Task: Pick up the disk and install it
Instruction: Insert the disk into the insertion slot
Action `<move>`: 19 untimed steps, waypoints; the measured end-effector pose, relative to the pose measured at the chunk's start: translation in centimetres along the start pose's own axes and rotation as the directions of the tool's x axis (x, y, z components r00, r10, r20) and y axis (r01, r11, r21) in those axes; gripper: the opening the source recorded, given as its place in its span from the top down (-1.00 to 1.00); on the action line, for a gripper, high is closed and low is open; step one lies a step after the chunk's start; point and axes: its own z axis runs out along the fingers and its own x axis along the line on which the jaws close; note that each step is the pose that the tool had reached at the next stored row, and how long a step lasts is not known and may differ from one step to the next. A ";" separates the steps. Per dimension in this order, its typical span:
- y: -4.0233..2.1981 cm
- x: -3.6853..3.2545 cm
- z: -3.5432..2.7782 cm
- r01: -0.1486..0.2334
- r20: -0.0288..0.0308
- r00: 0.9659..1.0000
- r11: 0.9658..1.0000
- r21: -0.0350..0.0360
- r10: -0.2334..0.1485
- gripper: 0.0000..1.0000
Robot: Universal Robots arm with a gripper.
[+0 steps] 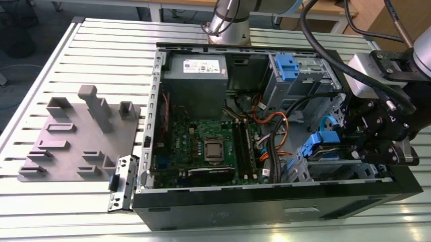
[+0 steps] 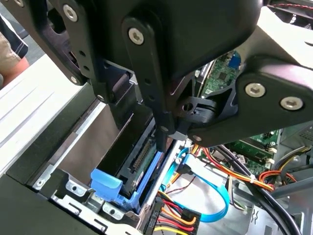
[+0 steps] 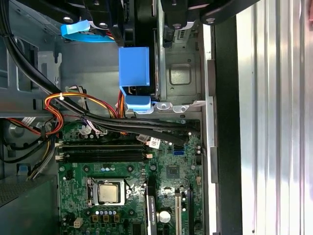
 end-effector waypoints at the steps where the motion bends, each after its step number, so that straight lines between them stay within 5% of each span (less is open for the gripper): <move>1: 0.00 -0.01 -0.02 0.000 0.000 1.000 1.000 0.000 0.000 0.17; 11: 0.00 0.00 -0.01 0.000 0.000 1.000 1.000 0.000 0.000 0.02; 14: 0.06 -0.08 0.02 0.000 0.006 1.000 1.000 0.004 0.000 0.02; 19: 0.07 -0.51 0.20 0.002 0.006 1.000 1.000 0.008 -0.002 0.02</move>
